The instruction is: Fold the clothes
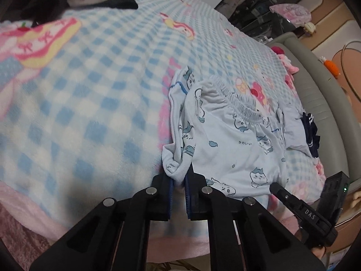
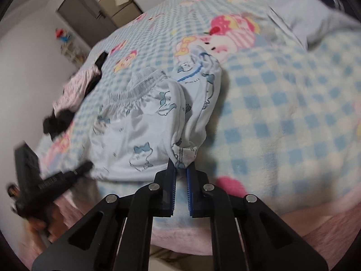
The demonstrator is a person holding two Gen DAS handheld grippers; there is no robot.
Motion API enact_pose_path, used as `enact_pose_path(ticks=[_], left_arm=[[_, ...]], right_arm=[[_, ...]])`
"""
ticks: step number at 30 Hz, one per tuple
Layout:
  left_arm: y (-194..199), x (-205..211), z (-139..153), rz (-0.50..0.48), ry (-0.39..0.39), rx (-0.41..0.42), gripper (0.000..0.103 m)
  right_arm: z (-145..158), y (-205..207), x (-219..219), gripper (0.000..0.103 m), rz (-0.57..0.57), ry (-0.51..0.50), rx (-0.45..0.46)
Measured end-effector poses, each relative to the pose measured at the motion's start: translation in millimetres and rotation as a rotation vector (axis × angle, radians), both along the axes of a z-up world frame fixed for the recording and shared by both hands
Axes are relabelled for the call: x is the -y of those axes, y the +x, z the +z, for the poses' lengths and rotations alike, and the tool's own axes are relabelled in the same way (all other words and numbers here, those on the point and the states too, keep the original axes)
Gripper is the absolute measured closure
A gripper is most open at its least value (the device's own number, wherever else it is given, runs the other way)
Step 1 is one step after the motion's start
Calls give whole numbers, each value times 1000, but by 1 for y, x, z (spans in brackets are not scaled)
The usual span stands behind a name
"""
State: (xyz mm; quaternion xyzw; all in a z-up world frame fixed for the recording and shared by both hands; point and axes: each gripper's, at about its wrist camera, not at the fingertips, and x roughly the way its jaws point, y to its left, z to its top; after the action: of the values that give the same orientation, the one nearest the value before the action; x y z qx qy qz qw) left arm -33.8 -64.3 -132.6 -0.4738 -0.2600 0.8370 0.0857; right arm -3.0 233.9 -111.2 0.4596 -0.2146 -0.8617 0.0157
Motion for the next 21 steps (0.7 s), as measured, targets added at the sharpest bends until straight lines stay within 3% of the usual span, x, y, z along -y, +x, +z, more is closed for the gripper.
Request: enact_pose_path(ticks=[9, 12, 15, 21], left_arm=[[4, 0, 19, -22, -102, -57, 94], [6, 1, 19, -27, -127, -61, 94], [3, 3, 2, -20, -94, 3, 94], [5, 4, 2, -19, -175, -7, 95]], right_arm=[[16, 6, 17, 98, 115, 279, -36], [21, 6, 19, 98, 132, 289, -41], [2, 2, 14, 98, 125, 292, 12], [-2, 7, 6, 103, 90, 411, 29]])
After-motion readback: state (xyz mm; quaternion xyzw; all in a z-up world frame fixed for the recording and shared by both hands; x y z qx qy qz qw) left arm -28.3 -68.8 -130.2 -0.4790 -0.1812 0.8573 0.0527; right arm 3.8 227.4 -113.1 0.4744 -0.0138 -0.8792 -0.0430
